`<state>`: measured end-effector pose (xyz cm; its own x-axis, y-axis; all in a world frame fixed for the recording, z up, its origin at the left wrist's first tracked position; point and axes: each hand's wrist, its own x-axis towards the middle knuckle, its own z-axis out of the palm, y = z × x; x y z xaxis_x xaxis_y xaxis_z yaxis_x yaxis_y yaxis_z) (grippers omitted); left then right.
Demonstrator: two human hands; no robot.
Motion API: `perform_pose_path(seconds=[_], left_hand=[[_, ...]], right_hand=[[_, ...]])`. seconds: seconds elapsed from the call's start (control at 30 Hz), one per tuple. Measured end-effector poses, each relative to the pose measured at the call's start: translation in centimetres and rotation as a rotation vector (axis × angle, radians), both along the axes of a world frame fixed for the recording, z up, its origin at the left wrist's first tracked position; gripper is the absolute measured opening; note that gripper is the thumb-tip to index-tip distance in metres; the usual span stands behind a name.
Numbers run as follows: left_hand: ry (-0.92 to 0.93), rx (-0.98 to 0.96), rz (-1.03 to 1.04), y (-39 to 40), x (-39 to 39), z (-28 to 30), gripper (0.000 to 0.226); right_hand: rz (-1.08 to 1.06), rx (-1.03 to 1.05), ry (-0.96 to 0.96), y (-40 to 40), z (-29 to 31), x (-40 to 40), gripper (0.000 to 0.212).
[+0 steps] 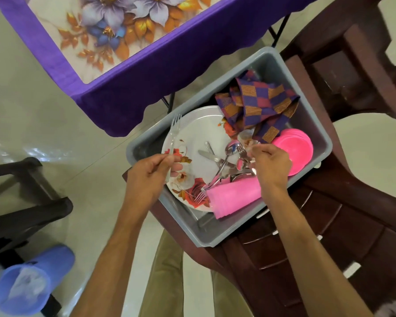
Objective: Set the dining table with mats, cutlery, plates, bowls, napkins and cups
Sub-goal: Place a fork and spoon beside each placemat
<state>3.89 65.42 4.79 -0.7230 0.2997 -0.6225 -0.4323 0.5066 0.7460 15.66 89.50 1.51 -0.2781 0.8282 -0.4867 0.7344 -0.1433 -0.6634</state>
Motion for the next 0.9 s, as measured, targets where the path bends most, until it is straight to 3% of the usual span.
perform_pose_path(seconds=[0.17,0.3,0.47,0.57,0.7,0.9], left_hand=[[-0.007,-0.004,0.067,-0.1,0.7,-0.4,0.025],[-0.034,0.009,0.064,0.6,1.3,-0.7,0.019],[-0.030,-0.002,0.053,1.0,1.2,-0.9,0.020],[-0.022,-0.020,0.051,1.3,1.0,-0.7,0.021],[-0.026,-0.027,0.064,1.2,0.9,-0.7,0.023],[-0.031,-0.031,0.110,0.7,1.0,-0.9,0.027]], right_hand=[[0.460,0.075,-0.312,-1.3,-1.9,0.9,0.021],[0.501,0.250,-0.450,-3.9,-3.3,-0.7,0.045],[0.482,0.284,-0.475,-5.4,-3.8,-2.1,0.033],[0.447,0.221,-0.421,-5.4,-3.7,-2.2,0.021],[0.405,0.164,-0.262,-5.2,-3.1,-2.1,0.026],[0.458,-0.078,0.137,-4.5,-0.3,-1.3,0.010]])
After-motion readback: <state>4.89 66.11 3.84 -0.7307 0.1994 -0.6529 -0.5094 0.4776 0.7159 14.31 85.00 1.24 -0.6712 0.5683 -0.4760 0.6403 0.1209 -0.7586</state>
